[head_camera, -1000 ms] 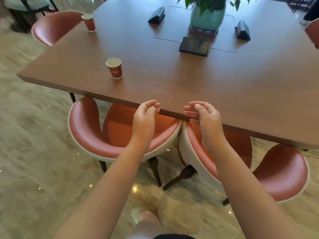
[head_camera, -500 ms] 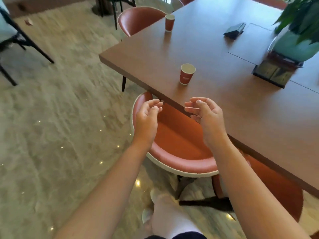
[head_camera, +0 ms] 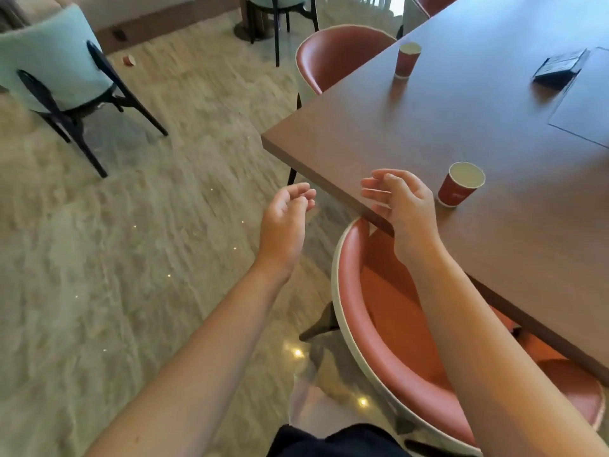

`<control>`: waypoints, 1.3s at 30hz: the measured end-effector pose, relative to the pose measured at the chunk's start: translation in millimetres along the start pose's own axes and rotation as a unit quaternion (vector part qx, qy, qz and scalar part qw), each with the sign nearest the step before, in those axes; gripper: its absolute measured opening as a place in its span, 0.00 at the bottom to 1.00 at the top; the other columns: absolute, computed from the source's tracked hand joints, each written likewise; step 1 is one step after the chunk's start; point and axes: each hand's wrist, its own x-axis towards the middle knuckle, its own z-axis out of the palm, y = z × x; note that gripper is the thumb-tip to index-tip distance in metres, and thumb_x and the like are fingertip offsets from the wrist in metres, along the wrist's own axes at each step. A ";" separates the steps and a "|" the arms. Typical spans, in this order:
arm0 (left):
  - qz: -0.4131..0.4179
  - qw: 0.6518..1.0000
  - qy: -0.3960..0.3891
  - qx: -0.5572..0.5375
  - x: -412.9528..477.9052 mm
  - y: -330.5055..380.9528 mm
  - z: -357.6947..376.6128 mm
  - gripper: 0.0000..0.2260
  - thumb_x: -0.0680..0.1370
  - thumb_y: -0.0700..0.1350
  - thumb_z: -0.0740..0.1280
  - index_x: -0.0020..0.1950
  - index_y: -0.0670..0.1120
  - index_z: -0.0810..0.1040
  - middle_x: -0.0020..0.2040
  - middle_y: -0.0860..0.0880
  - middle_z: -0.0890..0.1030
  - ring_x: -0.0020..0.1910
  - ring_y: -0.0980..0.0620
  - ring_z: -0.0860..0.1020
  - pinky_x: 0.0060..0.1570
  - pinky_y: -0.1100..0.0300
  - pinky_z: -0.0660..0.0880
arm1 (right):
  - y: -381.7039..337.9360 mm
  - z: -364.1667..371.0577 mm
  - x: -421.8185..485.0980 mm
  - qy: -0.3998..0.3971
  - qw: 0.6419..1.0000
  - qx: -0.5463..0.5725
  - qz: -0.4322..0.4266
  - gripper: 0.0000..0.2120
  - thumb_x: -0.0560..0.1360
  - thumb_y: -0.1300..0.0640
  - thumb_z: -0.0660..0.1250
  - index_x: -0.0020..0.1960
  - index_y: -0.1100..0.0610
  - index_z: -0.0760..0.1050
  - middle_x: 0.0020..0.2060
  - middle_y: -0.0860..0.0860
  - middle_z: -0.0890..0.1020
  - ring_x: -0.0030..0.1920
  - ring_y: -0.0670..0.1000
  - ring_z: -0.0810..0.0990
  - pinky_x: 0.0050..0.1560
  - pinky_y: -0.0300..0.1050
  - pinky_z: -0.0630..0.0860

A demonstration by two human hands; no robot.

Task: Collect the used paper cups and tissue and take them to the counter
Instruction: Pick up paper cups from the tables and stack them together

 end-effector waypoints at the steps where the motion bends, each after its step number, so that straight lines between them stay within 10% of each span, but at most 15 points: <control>1: 0.000 1.000 -0.009 0.008 11.8 3.8 -3.7 0.10 0.78 0.43 0.56 0.54 0.53 0.74 0.54 0.54 0.80 0.54 0.59 0.78 0.42 0.70 0.71 | -2.4 9.0 9.9 0.003 1.000 -0.001 0.003 0.11 0.77 0.61 0.56 0.44 0.53 0.76 0.39 0.49 0.83 0.41 0.48 0.82 0.42 0.39 0.75; 18: -0.028 0.976 -0.215 -0.006 188.0 12.9 5.6 0.10 0.79 0.43 0.55 0.55 0.50 0.74 0.55 0.50 0.80 0.55 0.55 0.78 0.46 0.67 0.73 | -5.0 66.2 112.2 0.163 0.986 -0.034 0.003 0.10 0.80 0.58 0.54 0.48 0.53 0.74 0.44 0.50 0.82 0.46 0.50 0.82 0.49 0.44 0.76; 39: -0.040 0.872 -0.485 0.040 316.2 1.7 138.8 0.10 0.79 0.38 0.56 0.54 0.47 0.74 0.50 0.51 0.80 0.48 0.61 0.78 0.41 0.76 0.73 | 8.8 17.8 190.6 0.494 0.868 0.056 0.010 0.11 0.78 0.62 0.55 0.44 0.54 0.74 0.39 0.51 0.81 0.40 0.50 0.79 0.42 0.40 0.72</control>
